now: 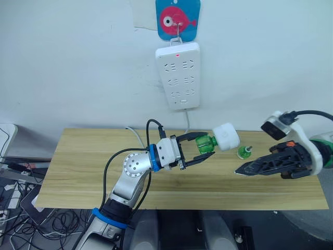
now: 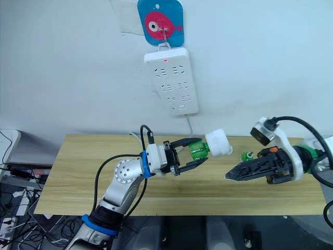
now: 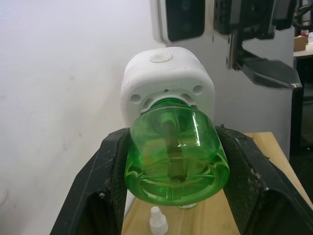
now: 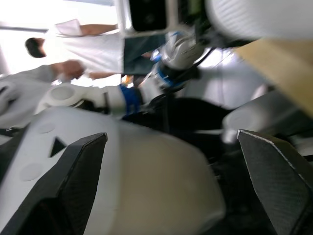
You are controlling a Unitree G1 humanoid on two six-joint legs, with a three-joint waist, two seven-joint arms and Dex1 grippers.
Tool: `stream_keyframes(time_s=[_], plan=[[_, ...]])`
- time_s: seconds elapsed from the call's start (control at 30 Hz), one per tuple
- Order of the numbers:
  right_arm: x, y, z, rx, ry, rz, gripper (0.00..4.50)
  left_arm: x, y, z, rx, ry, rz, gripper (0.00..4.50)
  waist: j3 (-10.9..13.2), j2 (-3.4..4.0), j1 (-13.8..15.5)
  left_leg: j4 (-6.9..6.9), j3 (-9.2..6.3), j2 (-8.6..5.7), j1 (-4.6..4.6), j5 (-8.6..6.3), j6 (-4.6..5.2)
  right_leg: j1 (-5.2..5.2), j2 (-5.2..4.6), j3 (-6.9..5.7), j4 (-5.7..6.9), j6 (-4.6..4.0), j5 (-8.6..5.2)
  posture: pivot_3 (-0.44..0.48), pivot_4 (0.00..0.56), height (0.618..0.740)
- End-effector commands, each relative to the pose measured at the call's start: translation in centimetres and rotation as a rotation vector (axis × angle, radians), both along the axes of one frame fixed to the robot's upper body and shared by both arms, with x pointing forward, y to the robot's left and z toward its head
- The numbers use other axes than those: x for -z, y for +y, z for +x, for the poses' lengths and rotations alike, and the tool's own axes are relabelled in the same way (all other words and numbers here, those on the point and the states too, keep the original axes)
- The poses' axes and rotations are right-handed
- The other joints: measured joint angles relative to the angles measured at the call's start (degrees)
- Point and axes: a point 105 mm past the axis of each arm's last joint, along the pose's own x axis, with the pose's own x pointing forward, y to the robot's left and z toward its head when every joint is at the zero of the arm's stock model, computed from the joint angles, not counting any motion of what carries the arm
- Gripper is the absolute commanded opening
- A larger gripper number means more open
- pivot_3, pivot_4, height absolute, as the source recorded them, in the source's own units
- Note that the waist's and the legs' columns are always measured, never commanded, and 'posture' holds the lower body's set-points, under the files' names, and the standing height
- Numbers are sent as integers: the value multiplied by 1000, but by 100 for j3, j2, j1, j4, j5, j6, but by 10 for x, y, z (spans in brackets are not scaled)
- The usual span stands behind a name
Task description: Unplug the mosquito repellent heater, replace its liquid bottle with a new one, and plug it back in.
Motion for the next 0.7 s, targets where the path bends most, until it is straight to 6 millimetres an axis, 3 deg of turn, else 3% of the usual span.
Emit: stream_keyframes(time_s=[0.03, 0.13, 0.33, 0.47, 0.7], plan=[[-1, -30, 43, 181, -181, -68, 3253, -10, -1, -9, 37, -29, -30, 2257, 1, 1, -14, 1, 4, 0, 4, 0, 0, -1, 1, 4, 0, 3, 1, -88, 298, 740], [2, -46, 76, 278, -274, -99, 2150, -11, -2, -12, 56, -27, -26, 2257, 2, 4, -45, 3, 23, 1, 9, 1, -1, -3, 6, 20, -2, 7, 3, -82, 292, 740], [11, -25, 106, 240, -325, -52, 67, -14, -2, -16, 74, -19, -25, 2257, 1, 5, -91, -4, 36, 4, 10, 0, 0, -6, 8, 21, 1, 5, 4, -73, 287, 740], [20, 5, 105, 167, -284, 24, 26, -16, -4, -19, 80, -16, -26, 2257, 1, 5, -51, -4, 23, 4, -3, 0, 0, -9, 0, 18, -2, 4, 5, -55, 284, 740], [23, 27, 53, -21, -169, 90, 26, -17, 2, -15, 38, 0, -29, 2257, 1, 5, 76, 2, -13, -11, -14, 0, 0, -7, -17, 7, -2, 4, 5, -34, 282, 740]])
